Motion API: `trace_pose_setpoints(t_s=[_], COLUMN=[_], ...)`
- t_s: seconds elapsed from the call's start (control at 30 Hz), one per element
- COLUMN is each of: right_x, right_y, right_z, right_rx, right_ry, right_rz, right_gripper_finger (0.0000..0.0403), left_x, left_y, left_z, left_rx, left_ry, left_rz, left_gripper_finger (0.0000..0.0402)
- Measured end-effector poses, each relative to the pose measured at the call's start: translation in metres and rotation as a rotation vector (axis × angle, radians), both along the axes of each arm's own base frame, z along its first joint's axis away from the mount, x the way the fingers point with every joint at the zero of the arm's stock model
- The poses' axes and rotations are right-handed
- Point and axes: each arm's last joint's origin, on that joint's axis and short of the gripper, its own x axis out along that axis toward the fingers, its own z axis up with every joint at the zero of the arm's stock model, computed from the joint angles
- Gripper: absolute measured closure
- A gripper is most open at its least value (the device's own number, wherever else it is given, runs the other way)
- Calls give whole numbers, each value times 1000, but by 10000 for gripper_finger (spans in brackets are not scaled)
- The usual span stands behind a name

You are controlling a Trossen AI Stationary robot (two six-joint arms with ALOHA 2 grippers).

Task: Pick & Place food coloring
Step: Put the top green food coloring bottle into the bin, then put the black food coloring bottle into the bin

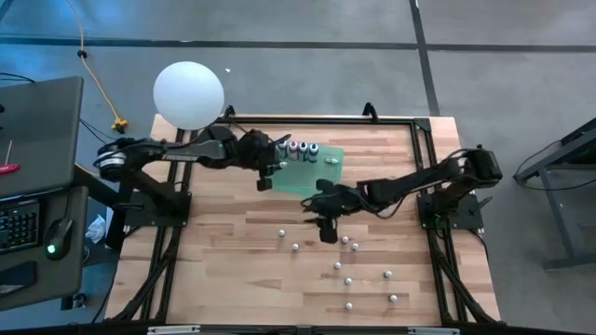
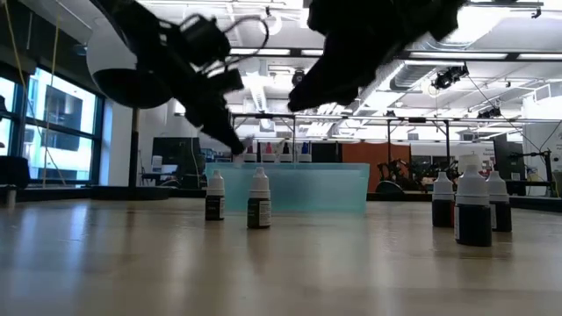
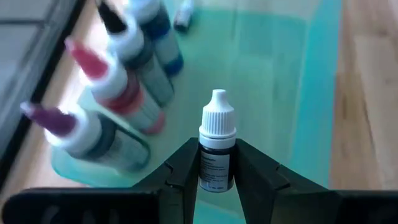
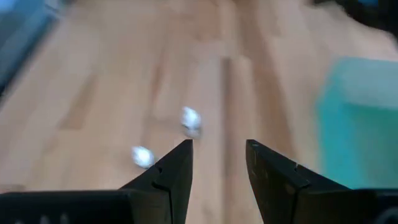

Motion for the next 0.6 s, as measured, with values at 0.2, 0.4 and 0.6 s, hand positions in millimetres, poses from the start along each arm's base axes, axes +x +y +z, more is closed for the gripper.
trace_pose_setpoints(t_s=[0.2, 0.4, 0.6], right_x=[10, 32, 41], right_y=[8, 14, 15], right_z=[-50, -77, -76], right_rx=[82, 87, 68], right_ry=[-100, -41, -38], right_rz=[194, 237, 259], right_gripper_finger=[263, 263, 263], left_x=[11, 14, 17], left_y=[17, 18, 20], left_z=[-27, -33, -28], left_rx=[26, 20, 36], left_ry=[32, 58, 46], left_rz=[15, 15, 11], left_gripper_finger=[314, 309, 253])
